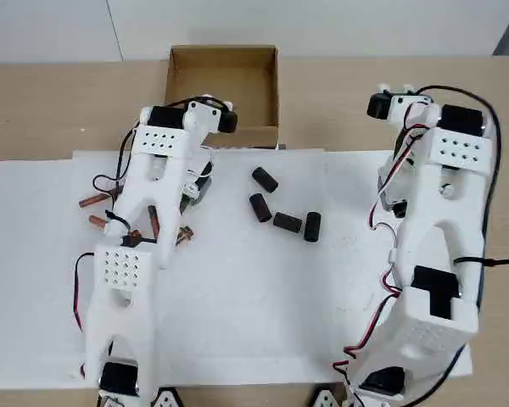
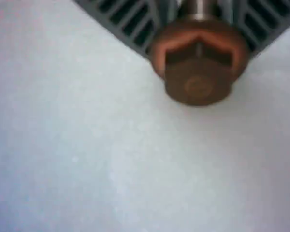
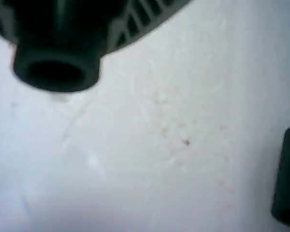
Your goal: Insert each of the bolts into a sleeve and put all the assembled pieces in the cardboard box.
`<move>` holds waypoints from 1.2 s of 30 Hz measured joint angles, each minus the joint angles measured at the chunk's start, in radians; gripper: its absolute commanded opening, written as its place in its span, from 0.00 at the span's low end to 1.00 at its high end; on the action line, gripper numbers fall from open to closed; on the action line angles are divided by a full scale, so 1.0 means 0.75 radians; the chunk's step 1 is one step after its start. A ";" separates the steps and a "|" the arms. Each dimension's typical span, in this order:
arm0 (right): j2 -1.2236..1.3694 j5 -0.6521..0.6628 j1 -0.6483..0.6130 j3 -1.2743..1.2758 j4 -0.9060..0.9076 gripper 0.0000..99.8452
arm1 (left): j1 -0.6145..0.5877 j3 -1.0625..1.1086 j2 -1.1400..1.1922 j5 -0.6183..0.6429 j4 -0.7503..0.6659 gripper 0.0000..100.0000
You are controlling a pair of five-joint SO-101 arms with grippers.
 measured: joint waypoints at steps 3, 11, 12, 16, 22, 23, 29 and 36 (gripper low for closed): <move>0.000 0.000 0.000 0.000 0.000 0.00 | 0.000 0.000 0.000 0.002 0.008 0.01; -0.121 0.000 0.000 0.008 0.000 0.00 | 0.000 0.000 -0.025 0.010 0.010 0.01; -0.149 0.000 0.000 0.008 0.000 0.00 | 0.000 0.002 -0.039 0.023 0.010 0.01; -0.266 0.000 -0.029 0.008 0.000 0.00 | 0.008 0.004 -0.141 0.053 -0.002 0.01; -0.432 0.000 -0.061 0.059 0.002 0.00 | 0.072 0.131 -0.446 0.045 -0.006 0.01; -0.462 0.000 -0.061 0.086 0.002 0.00 | 0.084 0.158 -0.493 0.045 -0.004 0.01; -0.712 0.000 -0.061 0.305 0.002 0.00 | 0.106 0.305 -0.743 0.237 -0.002 0.01; -1.137 0.000 -0.059 0.526 0.002 0.00 | 0.145 0.423 -1.135 0.266 0.002 0.01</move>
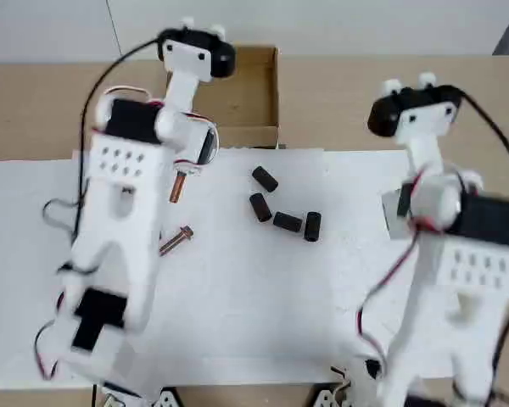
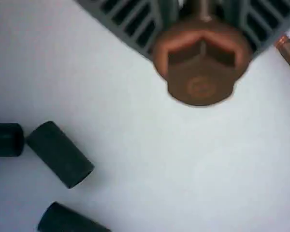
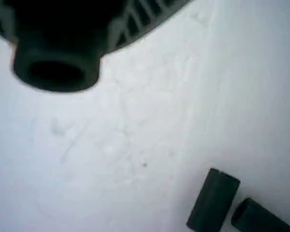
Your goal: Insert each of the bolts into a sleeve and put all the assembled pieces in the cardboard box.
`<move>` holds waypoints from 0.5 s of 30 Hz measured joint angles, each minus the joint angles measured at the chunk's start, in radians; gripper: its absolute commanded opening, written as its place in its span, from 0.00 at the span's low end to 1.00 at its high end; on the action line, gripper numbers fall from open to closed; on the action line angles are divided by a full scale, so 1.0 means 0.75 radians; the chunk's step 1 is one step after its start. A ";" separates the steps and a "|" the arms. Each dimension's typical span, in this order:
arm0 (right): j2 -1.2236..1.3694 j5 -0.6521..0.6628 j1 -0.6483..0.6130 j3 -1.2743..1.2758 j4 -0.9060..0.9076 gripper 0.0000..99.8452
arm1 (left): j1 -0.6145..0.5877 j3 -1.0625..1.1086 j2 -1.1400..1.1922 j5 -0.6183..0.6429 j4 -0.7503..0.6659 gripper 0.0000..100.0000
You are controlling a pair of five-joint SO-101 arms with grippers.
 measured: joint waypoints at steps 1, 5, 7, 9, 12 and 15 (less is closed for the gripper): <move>-0.059 0.000 0.000 0.033 0.000 0.00 | 0.014 0.027 -0.065 0.002 0.000 0.00; -0.270 -0.045 0.000 0.209 -0.035 0.00 | 0.074 0.198 -0.305 0.000 0.000 0.00; -0.376 -0.102 0.000 0.303 -0.094 0.00 | 0.094 0.307 -0.428 0.025 -0.010 0.00; -0.495 -0.186 -0.002 0.403 -0.184 0.00 | 0.098 0.409 -0.556 0.098 -0.053 0.00; -0.673 -0.331 -0.057 0.559 -0.325 0.00 | 0.094 0.595 -0.775 0.180 -0.162 0.00; -0.831 -0.413 -0.166 0.741 -0.454 0.00 | 0.096 0.829 -0.980 0.248 -0.303 0.00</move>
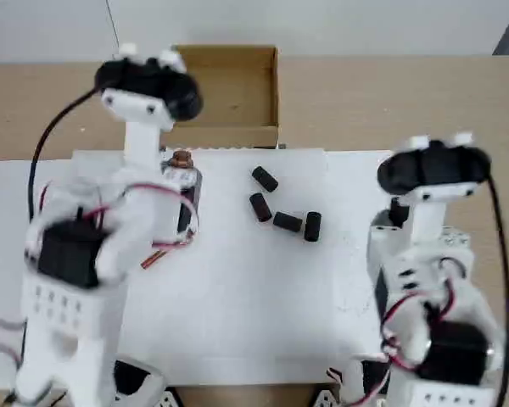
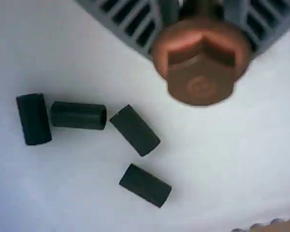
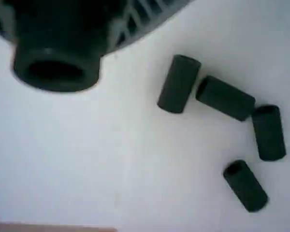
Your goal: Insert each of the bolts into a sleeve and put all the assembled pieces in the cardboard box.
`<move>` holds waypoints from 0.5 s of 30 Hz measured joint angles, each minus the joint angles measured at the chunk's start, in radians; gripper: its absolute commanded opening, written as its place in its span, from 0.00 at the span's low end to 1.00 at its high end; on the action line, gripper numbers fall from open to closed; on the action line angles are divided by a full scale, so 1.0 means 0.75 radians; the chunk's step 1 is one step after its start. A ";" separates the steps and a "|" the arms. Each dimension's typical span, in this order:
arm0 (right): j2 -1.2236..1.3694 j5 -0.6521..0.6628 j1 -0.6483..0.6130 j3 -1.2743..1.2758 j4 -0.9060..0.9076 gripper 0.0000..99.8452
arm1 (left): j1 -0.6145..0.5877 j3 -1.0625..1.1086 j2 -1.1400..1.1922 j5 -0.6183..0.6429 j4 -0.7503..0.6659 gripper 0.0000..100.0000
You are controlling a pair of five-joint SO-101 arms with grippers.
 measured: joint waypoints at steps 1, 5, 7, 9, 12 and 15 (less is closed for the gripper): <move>-0.045 -0.023 -0.039 0.065 -0.041 0.00 | 0.000 0.082 -0.068 0.029 -0.051 0.00; -0.194 -0.090 -0.184 0.295 -0.221 0.00 | -0.041 0.419 -0.333 0.141 -0.276 0.00; -0.243 -0.104 -0.256 0.387 -0.301 0.00 | -0.063 0.581 -0.471 0.155 -0.389 0.00; -0.280 -0.113 -0.317 0.466 -0.358 0.00 | -0.072 0.739 -0.604 0.162 -0.483 0.01; -0.329 -0.117 -0.430 0.567 -0.430 0.00 | -0.076 0.957 -0.786 0.174 -0.597 0.01; -0.370 -0.117 -0.538 0.665 -0.516 0.00 | -0.076 1.117 -0.943 0.231 -0.691 0.01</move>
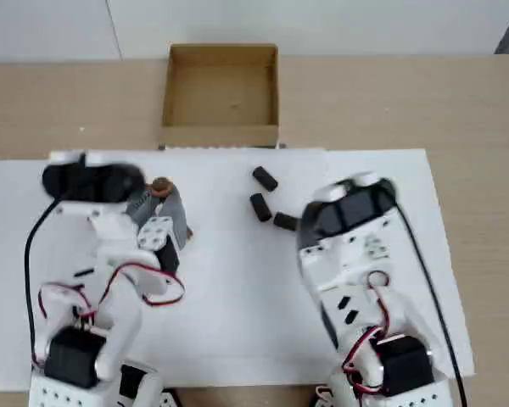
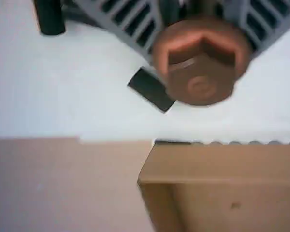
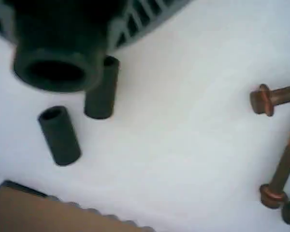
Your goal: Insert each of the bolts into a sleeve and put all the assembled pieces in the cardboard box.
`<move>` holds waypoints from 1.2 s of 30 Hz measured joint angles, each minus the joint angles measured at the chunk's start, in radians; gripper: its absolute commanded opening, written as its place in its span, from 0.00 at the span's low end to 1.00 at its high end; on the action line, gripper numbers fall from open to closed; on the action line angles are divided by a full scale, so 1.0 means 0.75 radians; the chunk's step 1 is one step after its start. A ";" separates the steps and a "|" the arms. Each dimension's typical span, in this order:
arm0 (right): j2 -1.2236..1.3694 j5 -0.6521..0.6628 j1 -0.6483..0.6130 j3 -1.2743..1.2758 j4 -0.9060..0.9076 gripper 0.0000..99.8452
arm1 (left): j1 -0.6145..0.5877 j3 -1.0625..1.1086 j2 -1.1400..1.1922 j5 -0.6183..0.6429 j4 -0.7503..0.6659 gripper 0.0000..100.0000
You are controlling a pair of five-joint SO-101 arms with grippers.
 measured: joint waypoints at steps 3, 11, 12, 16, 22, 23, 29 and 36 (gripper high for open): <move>-0.045 0.000 -0.117 0.092 -0.086 0.00 | 0.000 0.115 -0.143 0.053 -0.068 0.01; -0.172 0.000 -0.368 0.313 -0.188 0.00 | 0.000 0.387 -0.466 0.135 -0.127 0.01; -0.194 0.000 -0.391 0.340 -0.200 0.00 | 0.000 0.411 -0.509 0.147 -0.127 0.01; -0.284 0.000 -0.481 0.446 -0.256 0.00 | 0.000 0.442 -0.587 0.221 -0.137 0.01; -0.426 0.037 -0.579 0.597 -0.319 0.00 | 0.000 0.444 -0.587 0.354 -0.221 0.01; -0.430 0.055 -0.591 0.606 -0.319 0.00 | 0.000 0.446 -0.587 0.370 -0.233 0.01; -0.434 0.086 -0.595 0.618 -0.344 0.00 | 0.000 0.450 -0.587 0.389 -0.241 0.01; -0.434 0.174 -0.595 0.618 -0.383 0.00 | 0.084 0.450 -0.587 0.389 -0.235 0.01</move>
